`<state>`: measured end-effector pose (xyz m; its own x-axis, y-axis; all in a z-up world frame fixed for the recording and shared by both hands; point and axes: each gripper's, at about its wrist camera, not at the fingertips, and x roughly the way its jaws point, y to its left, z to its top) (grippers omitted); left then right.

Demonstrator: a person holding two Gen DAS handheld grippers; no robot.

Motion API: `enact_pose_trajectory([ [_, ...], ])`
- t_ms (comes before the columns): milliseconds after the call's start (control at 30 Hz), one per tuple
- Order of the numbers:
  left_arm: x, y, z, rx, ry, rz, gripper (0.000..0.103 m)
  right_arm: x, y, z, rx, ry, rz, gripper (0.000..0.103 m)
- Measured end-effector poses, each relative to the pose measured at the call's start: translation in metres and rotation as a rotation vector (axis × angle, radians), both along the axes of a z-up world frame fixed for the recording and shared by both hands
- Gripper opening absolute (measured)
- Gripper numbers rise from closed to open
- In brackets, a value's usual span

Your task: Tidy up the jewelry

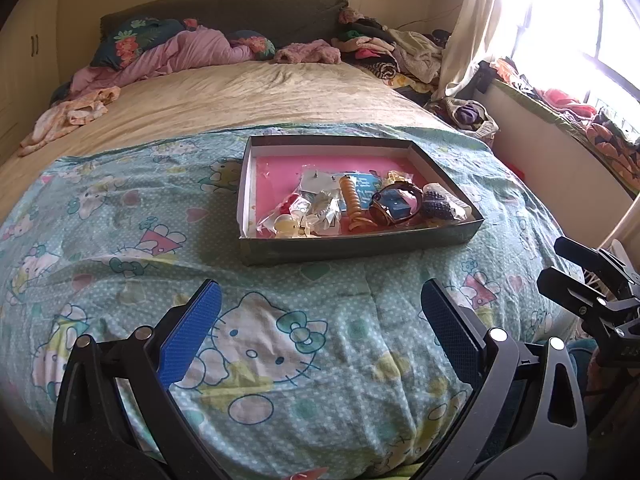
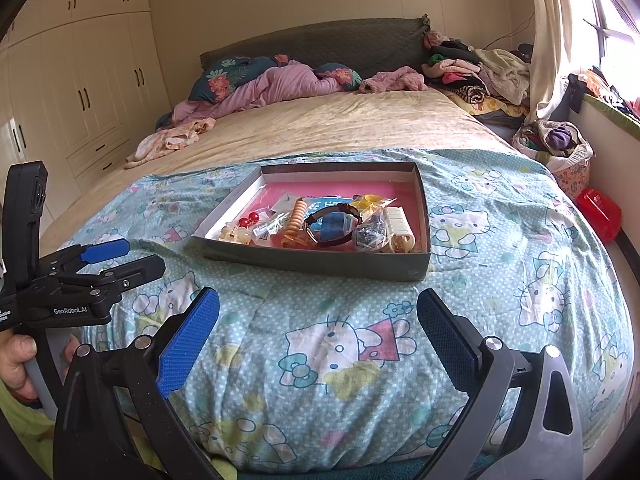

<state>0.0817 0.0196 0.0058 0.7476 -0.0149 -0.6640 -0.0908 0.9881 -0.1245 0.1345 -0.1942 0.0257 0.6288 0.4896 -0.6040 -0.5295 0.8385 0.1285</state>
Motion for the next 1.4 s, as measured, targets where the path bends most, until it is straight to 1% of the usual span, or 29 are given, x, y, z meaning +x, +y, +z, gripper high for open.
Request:
enact_pose_trajectory([
  [400, -0.001, -0.003, 0.000, 0.008, -0.002, -0.006, 0.093, 0.000, 0.000, 0.000, 0.000, 0.001, 0.001, 0.098],
  [667, -0.001, -0.004, -0.002, -0.005, 0.004, -0.011, 0.093, -0.004, -0.003, 0.001, -0.011, 0.006, 0.006, 0.099],
  [1200, 0.000, -0.001, -0.004, 0.008, 0.005, -0.010, 0.093, -0.003, -0.002, -0.001, -0.016, 0.009, 0.003, 0.098],
  [1300, 0.004, 0.003, -0.006, -0.014, 0.021, 0.002, 0.093, -0.001, -0.002, -0.002, -0.017, 0.017, -0.001, 0.098],
  [1400, 0.009, 0.013, -0.011, -0.044, 0.038, 0.039, 0.093, 0.006, -0.005, -0.005, -0.019, 0.031, -0.010, 0.098],
])
